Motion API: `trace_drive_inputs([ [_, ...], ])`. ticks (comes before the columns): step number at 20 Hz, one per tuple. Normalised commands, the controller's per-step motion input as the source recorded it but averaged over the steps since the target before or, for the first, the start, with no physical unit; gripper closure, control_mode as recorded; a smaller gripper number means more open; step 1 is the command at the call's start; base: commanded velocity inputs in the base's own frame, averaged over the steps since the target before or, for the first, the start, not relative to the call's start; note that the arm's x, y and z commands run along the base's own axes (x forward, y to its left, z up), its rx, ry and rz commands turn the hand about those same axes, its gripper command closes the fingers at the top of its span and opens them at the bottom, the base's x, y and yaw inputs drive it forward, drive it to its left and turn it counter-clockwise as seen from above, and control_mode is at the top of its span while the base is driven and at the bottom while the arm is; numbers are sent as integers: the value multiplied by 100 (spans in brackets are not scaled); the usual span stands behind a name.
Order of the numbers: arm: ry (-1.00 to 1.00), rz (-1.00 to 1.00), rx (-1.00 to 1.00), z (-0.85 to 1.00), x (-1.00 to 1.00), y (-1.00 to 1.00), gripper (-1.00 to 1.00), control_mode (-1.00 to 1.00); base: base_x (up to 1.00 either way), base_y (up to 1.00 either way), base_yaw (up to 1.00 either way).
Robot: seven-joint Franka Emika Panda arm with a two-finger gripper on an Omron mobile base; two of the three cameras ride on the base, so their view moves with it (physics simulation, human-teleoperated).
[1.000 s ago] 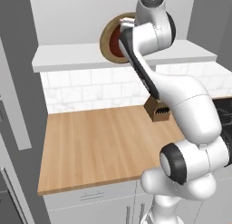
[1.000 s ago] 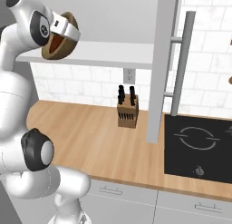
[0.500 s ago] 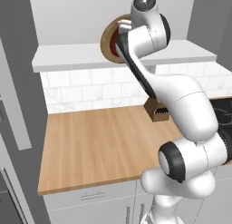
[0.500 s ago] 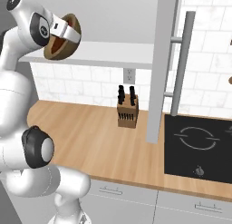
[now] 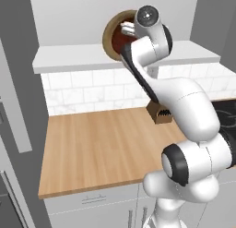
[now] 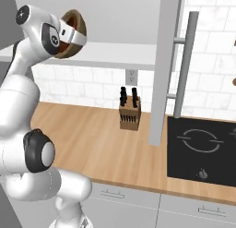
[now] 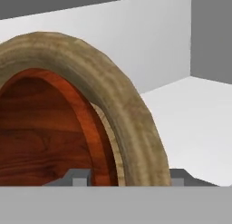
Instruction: Pick up the bowls on the counter and stack them on top of one another in the open cabinet. Place the smaller bowl on top of the larger bowl.
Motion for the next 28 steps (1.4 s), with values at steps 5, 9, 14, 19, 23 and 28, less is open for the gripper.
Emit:
trace_drive_inputs([
  [5,-1,0,0,0,5,-9,100,-100,0,0,0],
  [9,10,0,0,-1,14,-18,100,-100,0,0,0],
  [14,20,-6,0,-1,22,-25,100,-100,0,0,0],
  [19,7,-12,1,-9,4,-12,100,-100,0,0,0],
  [23,4,-12,0,-36,0,-15,100,-100,0,0,0],
  [28,2,-12,0,-49,0,-22,100,-100,0,0,0],
])
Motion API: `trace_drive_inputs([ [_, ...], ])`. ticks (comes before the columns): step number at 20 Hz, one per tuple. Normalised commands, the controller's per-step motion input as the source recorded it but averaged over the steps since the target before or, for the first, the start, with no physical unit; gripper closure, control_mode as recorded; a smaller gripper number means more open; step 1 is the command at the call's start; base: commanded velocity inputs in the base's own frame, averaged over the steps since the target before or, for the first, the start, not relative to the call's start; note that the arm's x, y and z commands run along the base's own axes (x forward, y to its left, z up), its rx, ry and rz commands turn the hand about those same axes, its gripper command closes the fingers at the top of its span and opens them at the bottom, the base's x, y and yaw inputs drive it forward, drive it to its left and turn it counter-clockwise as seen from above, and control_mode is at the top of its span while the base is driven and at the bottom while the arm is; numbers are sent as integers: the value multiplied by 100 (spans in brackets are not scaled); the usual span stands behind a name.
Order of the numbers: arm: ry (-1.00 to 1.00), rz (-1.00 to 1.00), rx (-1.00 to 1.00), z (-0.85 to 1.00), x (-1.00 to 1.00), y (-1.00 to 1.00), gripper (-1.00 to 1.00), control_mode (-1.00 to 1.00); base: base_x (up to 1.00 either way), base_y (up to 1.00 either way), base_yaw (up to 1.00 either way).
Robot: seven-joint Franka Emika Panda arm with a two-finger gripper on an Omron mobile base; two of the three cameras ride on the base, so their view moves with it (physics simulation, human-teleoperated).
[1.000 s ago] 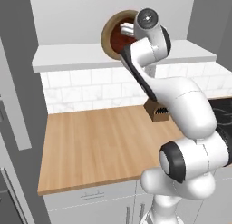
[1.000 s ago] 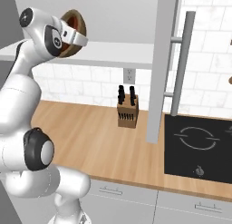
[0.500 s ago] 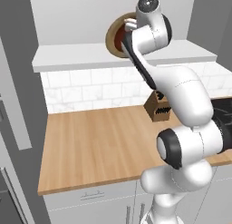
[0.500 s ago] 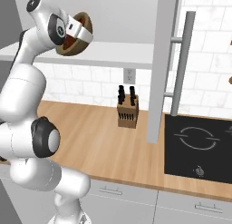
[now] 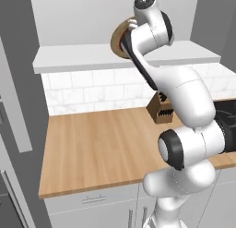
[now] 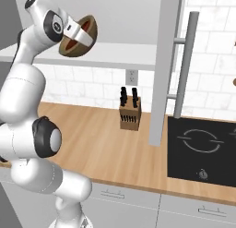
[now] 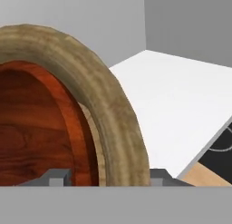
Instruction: Pick up the bowls on the counter and stack them on top of one another in the open cabinet. Place the smaller bowl on top of the larger bowl.
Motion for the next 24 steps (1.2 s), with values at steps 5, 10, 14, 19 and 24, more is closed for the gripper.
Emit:
trace_drive_inputs([
  [5,4,-14,1,-36,0,-21,100,-100,0,0,0],
  [10,12,-13,3,-30,19,-9,100,-100,0,0,0],
  [14,9,-11,12,-14,1,-6,100,-100,0,0,0],
  [19,-3,-4,7,-14,-1,0,100,-100,0,0,0],
  [24,-14,0,0,-18,11,0,100,-100,0,0,0],
])
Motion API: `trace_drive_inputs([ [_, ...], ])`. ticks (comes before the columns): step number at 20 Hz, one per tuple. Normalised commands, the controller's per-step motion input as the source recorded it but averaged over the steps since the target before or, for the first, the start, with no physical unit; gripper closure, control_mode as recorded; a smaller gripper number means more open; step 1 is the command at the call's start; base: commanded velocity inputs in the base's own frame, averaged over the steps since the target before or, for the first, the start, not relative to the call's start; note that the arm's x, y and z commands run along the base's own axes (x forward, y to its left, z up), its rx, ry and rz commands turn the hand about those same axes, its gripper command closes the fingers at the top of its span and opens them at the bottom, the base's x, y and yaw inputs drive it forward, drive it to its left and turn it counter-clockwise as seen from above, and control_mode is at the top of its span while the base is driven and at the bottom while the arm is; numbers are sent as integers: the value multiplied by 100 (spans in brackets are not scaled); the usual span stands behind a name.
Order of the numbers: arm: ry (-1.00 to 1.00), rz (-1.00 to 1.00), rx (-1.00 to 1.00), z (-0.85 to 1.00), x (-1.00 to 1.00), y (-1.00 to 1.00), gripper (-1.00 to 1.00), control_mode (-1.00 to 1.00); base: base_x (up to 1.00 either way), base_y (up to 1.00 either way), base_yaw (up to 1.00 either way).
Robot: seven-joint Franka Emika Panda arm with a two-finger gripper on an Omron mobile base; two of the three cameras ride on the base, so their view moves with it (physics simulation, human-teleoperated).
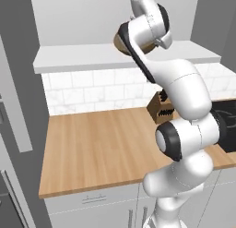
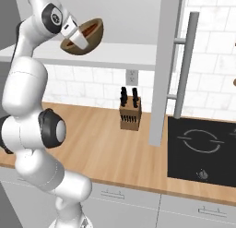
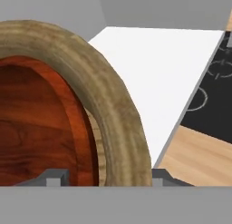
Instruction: Pick up the bowls on the counter and stack them on top of one another in the open cabinet. Place the smaller bowl on top of the larger bowl.
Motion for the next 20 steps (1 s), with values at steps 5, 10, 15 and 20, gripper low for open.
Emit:
trace_drive_inputs([
  [5,-3,0,0,-38,13,0,100,-100,0,0,0],
  [10,0,0,0,-37,0,0,100,-100,0,0,0],
  [15,0,0,0,0,0,0,-100,-100,0,0,0],
  [20,0,0,0,0,0,0,-100,-100,0,0,0],
])
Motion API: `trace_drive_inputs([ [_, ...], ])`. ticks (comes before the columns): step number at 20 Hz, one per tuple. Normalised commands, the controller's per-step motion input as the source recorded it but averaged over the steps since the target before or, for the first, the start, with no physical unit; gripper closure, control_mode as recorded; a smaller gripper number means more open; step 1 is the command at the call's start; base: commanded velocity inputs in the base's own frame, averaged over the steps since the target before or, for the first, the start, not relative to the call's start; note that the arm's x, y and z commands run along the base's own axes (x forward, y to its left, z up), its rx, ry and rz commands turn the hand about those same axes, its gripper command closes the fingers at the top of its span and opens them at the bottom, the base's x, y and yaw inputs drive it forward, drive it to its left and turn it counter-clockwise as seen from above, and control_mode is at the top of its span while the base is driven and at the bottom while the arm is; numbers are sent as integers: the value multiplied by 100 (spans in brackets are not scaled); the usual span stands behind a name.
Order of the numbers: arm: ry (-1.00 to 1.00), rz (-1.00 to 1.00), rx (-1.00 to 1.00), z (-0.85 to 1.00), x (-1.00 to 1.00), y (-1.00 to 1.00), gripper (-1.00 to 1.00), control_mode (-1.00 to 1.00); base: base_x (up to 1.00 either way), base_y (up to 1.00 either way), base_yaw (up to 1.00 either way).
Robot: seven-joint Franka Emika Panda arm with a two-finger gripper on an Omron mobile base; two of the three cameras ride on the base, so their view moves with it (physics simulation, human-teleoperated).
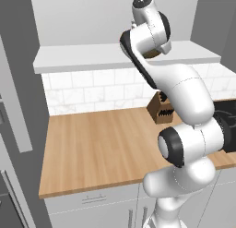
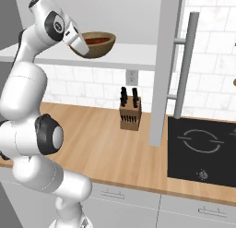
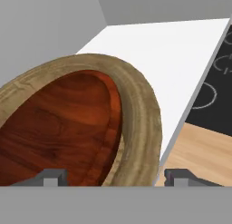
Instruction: Pick up the bowls on the counter and stack them on top of one another in the open cabinet. Place the smaller bowl on top of the larger bowl.
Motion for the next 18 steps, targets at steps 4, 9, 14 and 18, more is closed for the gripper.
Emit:
trace_drive_inputs([
  [4,-1,0,0,0,0,0,-100,-100,0,0,0],
  [9,-9,0,0,11,-27,0,-100,-100,0,0,0],
  [14,-2,8,0,0,-96,0,-100,-100,0,0,0],
  [18,0,15,-2,-8,-100,0,-100,-100,0,0,0],
])
